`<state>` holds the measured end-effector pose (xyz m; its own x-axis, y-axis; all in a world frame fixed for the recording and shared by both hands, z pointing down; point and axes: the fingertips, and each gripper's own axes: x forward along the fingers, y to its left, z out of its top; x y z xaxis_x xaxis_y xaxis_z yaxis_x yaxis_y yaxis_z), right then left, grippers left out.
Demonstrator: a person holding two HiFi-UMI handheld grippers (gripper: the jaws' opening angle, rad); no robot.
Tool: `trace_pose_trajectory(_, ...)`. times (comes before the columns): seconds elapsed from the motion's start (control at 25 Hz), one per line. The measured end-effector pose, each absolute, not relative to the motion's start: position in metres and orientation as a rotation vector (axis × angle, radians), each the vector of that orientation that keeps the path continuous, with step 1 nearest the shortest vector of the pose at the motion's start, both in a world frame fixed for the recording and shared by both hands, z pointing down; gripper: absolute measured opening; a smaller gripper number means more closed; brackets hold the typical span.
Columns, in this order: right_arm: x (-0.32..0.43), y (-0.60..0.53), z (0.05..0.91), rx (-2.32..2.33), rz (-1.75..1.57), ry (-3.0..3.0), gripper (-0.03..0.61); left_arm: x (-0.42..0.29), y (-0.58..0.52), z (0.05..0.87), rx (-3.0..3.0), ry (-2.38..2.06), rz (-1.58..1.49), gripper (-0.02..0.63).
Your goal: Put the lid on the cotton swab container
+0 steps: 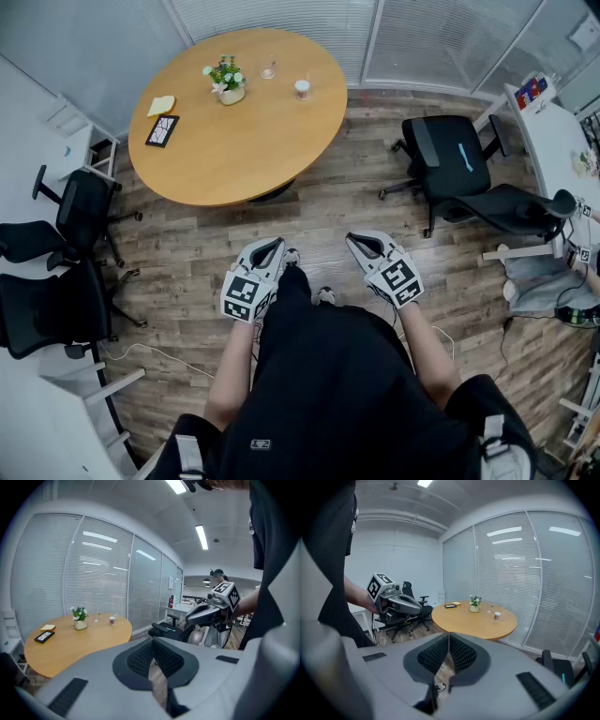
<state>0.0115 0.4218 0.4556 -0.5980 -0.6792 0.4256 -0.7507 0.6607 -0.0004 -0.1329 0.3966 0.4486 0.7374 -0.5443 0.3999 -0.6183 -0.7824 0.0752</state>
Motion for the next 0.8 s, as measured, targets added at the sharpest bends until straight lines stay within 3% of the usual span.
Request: trace_pose_trajectory(0.8, -0.007, 0.378, 0.466, 1.131, 0.298, -2.429, 0.009, -0.145, 0.346, 0.46, 2.721, -0.853, 0.525, 0.008)
